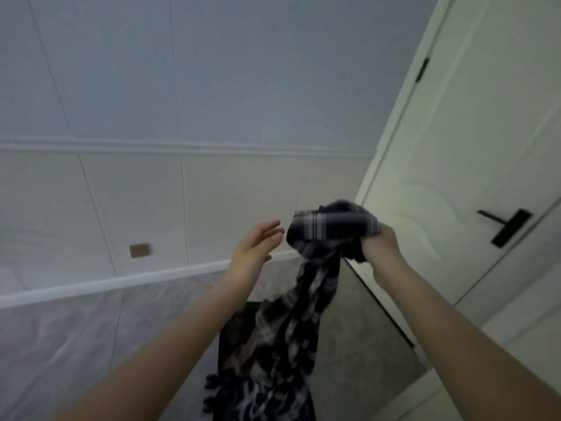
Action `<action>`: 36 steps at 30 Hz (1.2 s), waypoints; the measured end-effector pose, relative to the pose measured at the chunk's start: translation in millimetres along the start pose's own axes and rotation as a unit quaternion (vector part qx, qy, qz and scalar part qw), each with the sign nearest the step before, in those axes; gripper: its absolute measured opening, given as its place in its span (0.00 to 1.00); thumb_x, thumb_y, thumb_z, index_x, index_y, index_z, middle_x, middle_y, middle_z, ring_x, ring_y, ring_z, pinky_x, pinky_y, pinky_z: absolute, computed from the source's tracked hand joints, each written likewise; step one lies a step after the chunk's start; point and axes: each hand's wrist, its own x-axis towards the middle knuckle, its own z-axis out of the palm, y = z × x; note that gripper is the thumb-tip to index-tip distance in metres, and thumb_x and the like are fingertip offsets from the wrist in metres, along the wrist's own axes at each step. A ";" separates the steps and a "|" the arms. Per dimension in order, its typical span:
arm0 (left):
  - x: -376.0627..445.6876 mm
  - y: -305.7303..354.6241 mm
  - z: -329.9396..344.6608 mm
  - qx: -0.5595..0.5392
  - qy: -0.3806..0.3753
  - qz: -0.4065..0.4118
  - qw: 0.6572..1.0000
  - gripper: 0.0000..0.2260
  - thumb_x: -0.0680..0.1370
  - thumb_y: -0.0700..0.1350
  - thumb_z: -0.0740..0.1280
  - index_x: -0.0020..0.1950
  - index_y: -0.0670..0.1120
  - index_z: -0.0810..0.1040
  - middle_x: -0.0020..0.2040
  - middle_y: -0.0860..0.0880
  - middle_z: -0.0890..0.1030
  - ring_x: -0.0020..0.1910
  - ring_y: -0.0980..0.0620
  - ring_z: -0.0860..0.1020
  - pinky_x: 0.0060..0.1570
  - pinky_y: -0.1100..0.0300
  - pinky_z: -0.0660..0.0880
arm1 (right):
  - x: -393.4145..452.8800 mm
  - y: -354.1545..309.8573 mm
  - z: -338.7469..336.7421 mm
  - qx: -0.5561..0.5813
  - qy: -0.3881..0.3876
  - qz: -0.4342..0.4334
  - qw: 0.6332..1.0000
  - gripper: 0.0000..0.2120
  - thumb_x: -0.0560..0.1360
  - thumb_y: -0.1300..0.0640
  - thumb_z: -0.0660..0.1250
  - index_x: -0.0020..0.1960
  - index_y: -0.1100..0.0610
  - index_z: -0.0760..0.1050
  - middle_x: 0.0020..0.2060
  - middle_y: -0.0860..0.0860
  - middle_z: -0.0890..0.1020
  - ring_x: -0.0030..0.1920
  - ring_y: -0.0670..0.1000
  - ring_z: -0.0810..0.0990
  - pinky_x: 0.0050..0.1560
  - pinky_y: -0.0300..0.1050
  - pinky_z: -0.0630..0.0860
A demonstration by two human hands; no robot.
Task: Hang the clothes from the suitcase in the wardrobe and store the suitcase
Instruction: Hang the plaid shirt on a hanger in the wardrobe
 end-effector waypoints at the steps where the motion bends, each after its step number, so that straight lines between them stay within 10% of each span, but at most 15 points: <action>1: -3.9 16.2 3.5 0.014 -0.017 0.006 1.000 0.13 0.78 0.44 0.64 0.63 0.49 0.74 0.61 0.51 0.78 0.60 0.54 0.75 0.58 0.57 0.72 | -8.8 -27.3 -15.9 0.011 0.012 -0.017 1.000 0.14 0.77 0.66 0.54 0.34 0.58 0.69 0.27 0.57 0.71 0.26 0.51 0.66 0.26 0.41 0.62; 8: -60.4 118.6 64.8 0.198 -0.149 0.122 0.961 0.26 0.66 0.50 0.77 0.60 0.56 0.70 0.53 0.61 0.77 0.51 0.62 0.75 0.48 0.70 0.71 | -116.0 -192.3 -128.5 0.093 0.090 -0.167 0.977 0.10 0.75 0.63 0.56 0.36 0.56 0.70 0.33 0.56 0.74 0.31 0.52 0.69 0.31 0.45 0.66; 16: -159.6 237.4 136.8 0.072 -0.075 0.252 0.962 0.06 0.79 0.42 0.63 0.43 0.49 0.77 0.39 0.55 0.79 0.37 0.66 0.73 0.32 0.78 0.69 | -254.8 -285.0 -255.4 0.119 0.172 -0.285 0.935 0.08 0.72 0.63 0.55 0.37 0.58 0.70 0.35 0.56 0.73 0.36 0.53 0.69 0.32 0.49 0.68; 22: -279.8 299.3 220.2 -0.009 -0.151 0.300 0.942 0.07 0.80 0.43 0.60 0.45 0.46 0.78 0.39 0.54 0.80 0.38 0.60 0.77 0.35 0.73 0.73 | -372.1 -277.8 -381.0 0.200 0.221 -0.328 0.896 0.10 0.72 0.63 0.57 0.44 0.63 0.76 0.40 0.58 0.78 0.37 0.56 0.77 0.41 0.57 0.80; 29: -403.3 312.1 306.6 -0.081 -0.259 0.291 0.918 0.11 0.78 0.38 0.62 0.36 0.45 0.74 0.31 0.52 0.77 0.27 0.64 0.74 0.29 0.72 0.71 | -460.2 -230.5 -502.6 0.258 0.277 -0.309 0.872 0.11 0.77 0.64 0.57 0.40 0.55 0.74 0.36 0.53 0.80 0.29 0.49 0.79 0.27 0.41 0.77; 36: -476.0 275.8 408.3 -0.019 -0.447 0.248 0.859 0.07 0.77 0.42 0.65 0.39 0.48 0.77 0.36 0.52 0.78 0.35 0.60 0.75 0.38 0.66 0.71 | -533.4 -153.5 -630.8 0.109 0.462 -0.200 0.857 0.09 0.77 0.62 0.59 0.39 0.56 0.73 0.38 0.54 0.78 0.31 0.52 0.78 0.23 0.42 0.77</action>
